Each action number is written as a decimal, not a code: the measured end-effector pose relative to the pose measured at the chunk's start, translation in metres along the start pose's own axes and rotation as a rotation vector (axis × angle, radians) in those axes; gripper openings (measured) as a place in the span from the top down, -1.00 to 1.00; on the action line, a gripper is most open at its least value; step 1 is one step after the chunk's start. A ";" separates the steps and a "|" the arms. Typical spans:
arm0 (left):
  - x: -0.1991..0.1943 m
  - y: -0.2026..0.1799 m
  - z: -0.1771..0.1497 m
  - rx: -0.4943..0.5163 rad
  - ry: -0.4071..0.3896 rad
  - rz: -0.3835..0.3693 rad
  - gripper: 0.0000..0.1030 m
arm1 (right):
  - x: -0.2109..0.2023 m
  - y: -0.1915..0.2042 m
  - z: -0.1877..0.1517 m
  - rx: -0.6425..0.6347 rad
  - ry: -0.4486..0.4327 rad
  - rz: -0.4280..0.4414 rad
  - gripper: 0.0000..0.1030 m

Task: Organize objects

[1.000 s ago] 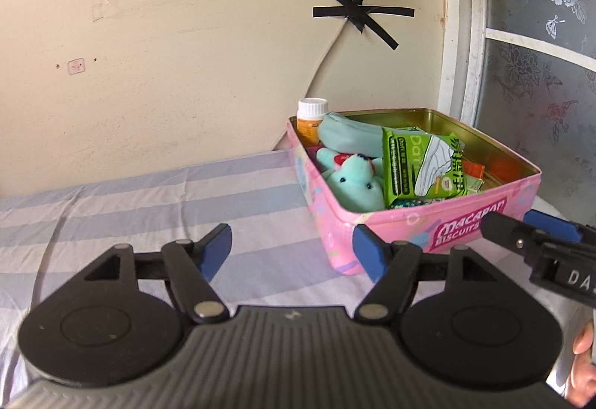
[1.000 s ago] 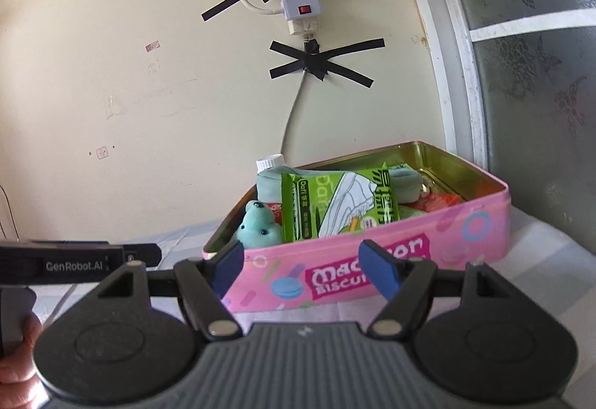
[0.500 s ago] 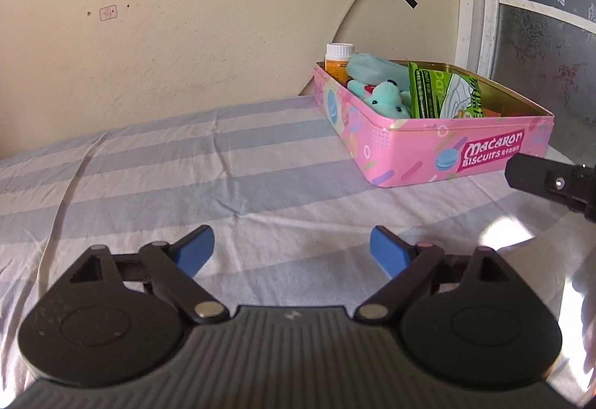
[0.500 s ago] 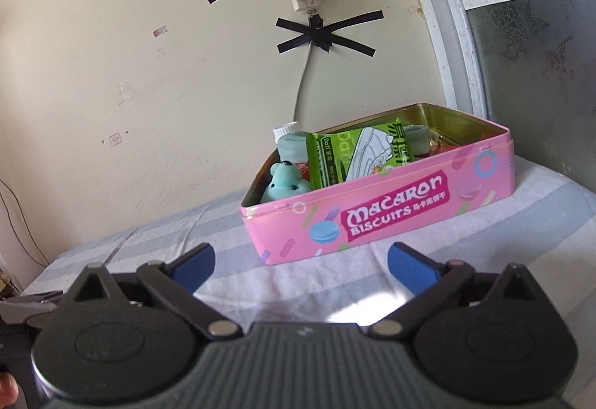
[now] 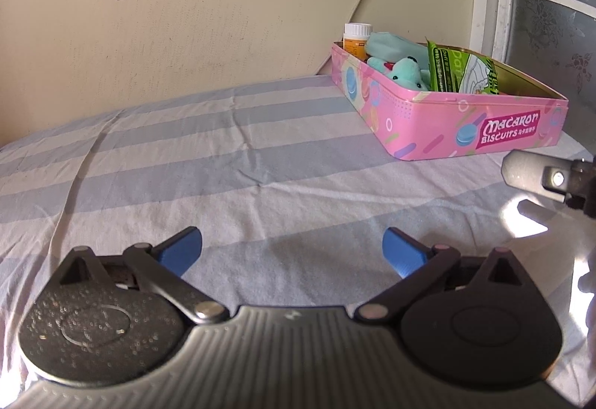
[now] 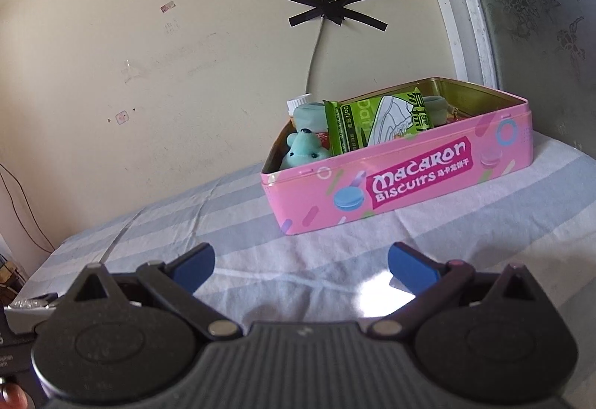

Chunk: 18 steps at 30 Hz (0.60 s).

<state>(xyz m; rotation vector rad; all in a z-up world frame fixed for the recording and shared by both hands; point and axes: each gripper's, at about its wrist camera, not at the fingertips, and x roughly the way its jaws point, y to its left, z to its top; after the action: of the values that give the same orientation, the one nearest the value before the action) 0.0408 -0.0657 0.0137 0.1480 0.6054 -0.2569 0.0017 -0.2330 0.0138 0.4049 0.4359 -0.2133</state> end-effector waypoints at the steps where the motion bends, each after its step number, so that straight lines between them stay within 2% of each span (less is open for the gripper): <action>1: 0.001 0.000 0.000 0.000 0.004 0.002 -1.00 | 0.000 0.000 0.000 0.001 0.002 0.000 -1.00; 12: 0.003 -0.010 0.000 0.049 0.029 0.035 -1.00 | 0.004 -0.009 -0.001 0.038 0.012 -0.004 -1.00; 18: -0.001 -0.014 0.001 0.046 0.039 0.016 -1.00 | 0.005 -0.016 -0.001 0.066 0.014 -0.002 -1.00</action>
<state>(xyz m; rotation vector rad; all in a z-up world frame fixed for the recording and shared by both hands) 0.0370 -0.0793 0.0142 0.2025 0.6370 -0.2526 0.0015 -0.2471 0.0056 0.4706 0.4437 -0.2274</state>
